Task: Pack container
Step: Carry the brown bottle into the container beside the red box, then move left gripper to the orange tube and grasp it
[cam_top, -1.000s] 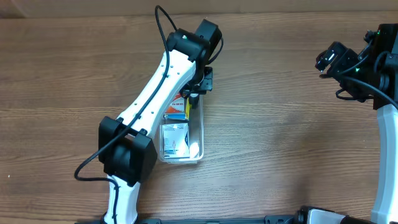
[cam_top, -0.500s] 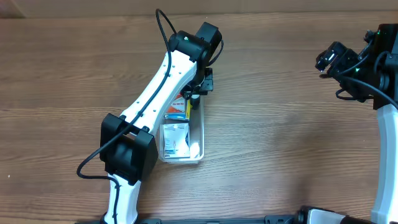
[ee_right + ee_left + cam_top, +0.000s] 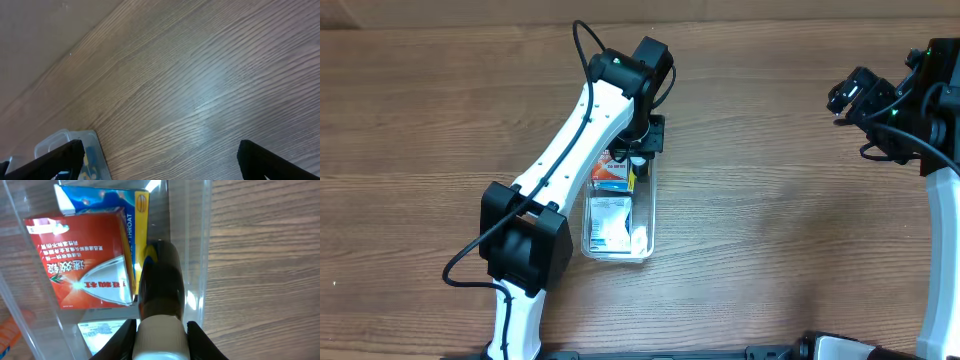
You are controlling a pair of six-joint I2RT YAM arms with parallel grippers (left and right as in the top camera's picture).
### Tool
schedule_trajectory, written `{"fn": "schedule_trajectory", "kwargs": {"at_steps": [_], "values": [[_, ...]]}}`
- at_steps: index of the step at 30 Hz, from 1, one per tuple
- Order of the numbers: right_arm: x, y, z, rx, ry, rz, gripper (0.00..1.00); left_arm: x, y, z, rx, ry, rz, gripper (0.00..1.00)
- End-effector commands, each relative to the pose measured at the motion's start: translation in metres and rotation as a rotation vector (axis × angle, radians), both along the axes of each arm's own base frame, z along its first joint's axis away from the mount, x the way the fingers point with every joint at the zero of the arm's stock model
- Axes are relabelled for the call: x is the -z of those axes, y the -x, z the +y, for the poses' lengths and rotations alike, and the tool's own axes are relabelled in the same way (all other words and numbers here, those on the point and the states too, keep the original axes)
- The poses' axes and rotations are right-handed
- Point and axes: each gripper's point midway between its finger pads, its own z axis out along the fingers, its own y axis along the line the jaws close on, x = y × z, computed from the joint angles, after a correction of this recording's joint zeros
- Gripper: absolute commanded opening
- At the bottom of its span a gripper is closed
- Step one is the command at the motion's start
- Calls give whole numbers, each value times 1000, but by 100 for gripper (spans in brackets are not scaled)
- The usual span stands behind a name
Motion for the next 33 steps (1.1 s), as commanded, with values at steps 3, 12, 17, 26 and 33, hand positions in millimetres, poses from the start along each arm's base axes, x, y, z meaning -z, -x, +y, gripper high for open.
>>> {"fn": "schedule_trajectory", "kwargs": {"at_steps": [3,12,17,26,33], "values": [[-4,0,1,-8,-2,-14,100,21,-3,8,-2,-24,-20,30],[-4,0,1,-8,-2,-14,100,19,-15,11,-48,-18,-57,33],[-4,0,1,-8,-2,-14,100,-42,-22,7,7,11,-124,50],[-4,0,1,-8,-2,-14,100,-156,-26,49,-9,-31,-344,77],[-4,0,1,-8,-2,-14,100,-174,-21,111,-141,69,-315,75]]}}
